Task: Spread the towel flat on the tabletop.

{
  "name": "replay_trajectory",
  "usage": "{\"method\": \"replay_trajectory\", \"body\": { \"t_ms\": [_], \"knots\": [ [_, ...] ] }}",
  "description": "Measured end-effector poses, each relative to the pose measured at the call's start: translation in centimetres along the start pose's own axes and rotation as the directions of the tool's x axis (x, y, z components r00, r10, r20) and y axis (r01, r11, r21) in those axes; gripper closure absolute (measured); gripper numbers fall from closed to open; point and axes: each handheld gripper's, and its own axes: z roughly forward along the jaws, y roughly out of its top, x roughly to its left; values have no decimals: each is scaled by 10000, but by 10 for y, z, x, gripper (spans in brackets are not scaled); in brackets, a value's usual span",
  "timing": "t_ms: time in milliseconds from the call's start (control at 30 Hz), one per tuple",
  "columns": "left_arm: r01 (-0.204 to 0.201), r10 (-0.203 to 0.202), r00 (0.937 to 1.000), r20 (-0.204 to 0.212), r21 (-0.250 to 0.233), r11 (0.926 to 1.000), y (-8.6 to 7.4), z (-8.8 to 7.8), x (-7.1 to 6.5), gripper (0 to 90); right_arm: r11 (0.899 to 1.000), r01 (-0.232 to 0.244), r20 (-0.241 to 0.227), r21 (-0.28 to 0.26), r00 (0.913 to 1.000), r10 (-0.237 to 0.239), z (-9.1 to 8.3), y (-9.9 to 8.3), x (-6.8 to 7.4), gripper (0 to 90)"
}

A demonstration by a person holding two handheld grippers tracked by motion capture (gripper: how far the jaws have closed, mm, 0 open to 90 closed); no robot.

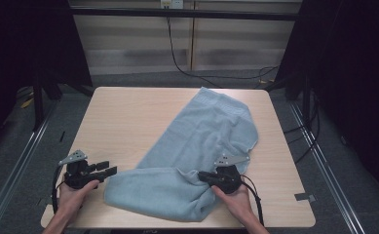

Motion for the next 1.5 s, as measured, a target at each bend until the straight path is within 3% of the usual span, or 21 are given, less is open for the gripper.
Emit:
{"method": "replay_trajectory", "body": {
  "t_ms": [67, 133, 267, 333, 433, 467, 533, 600, 700, 800, 900, 933, 1000, 1100, 1200, 1333, 1500],
  "knots": [
    [-112, 115, 9999, -99, 311, 9995, -3, 3, 0, 454, 9997, -233, -81, 44, 9997, 234, 1, -1, -4, 840],
    [-255, 251, 9997, 80, 529, 9983, -4, 6, -1, 438, 9998, -218, -29, 13, 9998, 218, 1, 0, -6, 777],
    [-717, 719, 9974, 12, 829, 9940, -5, 7, -9, 439, 9994, -105, 297, -343, 9995, 115, -4, 7, -8, 661],
    [-653, 650, 9979, 69, 881, 9940, -7, 6, -10, 439, 9981, -112, 370, -599, 9992, 134, -7, 12, -10, 605],
    [-847, 852, 9964, -4, 1105, 9903, -11, 6, -12, 438, 9976, -39, 595, -687, 9982, 80, -6, 17, -14, 574],
    [-843, 847, 9964, 6, 1096, 9904, -12, 6, -12, 438, 9981, 43, 531, -612, 9986, -11, -4, 18, -15, 566],
    [-1033, 1030, 9946, 91, 1169, 9878, -12, 7, -14, 444, 9990, 435, 843, -56, 9955, -428, 4, 17, -16, 543],
    [-1236, 1231, 9923, 116, 1188, 9852, -13, 7, -16, 473, 9992, 315, 746, 257, 9967, -334, 12, 15, -20, 515],
    [-1695, 1644, 9853, 472, 1391, 9757, -14, 8, -20, 606, 9970, 349, 581, 687, 9976, -389, 24, 11, -24, 481],
    [-1885, 1781, 9809, 778, 1579, 9693, -13, 10, -23, 783, 9944, 474, 484, 947, 9975, -522, 30, 7, -22, 529],
    [-1778, 1613, 9795, 1204, 1423, 9737, -13, 9, -23, 884, 9920, 824, 558, 957, 9946, -880, 28, 6, -18, 750],
    [-1704, 1548, 9798, 1267, 1236, 9776, -12, 7, -23, 897, 9928, 767, 515, 922, 9953, -817, 26, 6, -17, 810],
    [-1423, 1304, 9791, 1563, 678, 9875, -8, 2, -23, 900, 9953, 663, 367, 700, 9969, -690, 21, 7, -17, 838],
    [-1245, 1206, 9739, 1925, 82, 9922, -2, -6, -27, 900, 9992, 405, 129, 26, 9991, -406, 2, 12, -15, 847],
    [-1199, 1240, 9671, 2221, -319, 9923, 3, -12, -35, 900, 9969, 464, -57, -641, 9989, -468, -19, 19, -10, 849],
    [-1435, 1550, 9545, 2548, -633, 9876, 8, -18, -48, 900, 9885, 607, -189, -1384, 9978, -640, -48, 25, 1, 851],
    [-1578, 1791, 9363, 3023, -937, 9830, 9, -26, -65, 900, 9811, 784, -100, -1767, 9966, -815, -80, 25, 6, 851]
  ]
}}
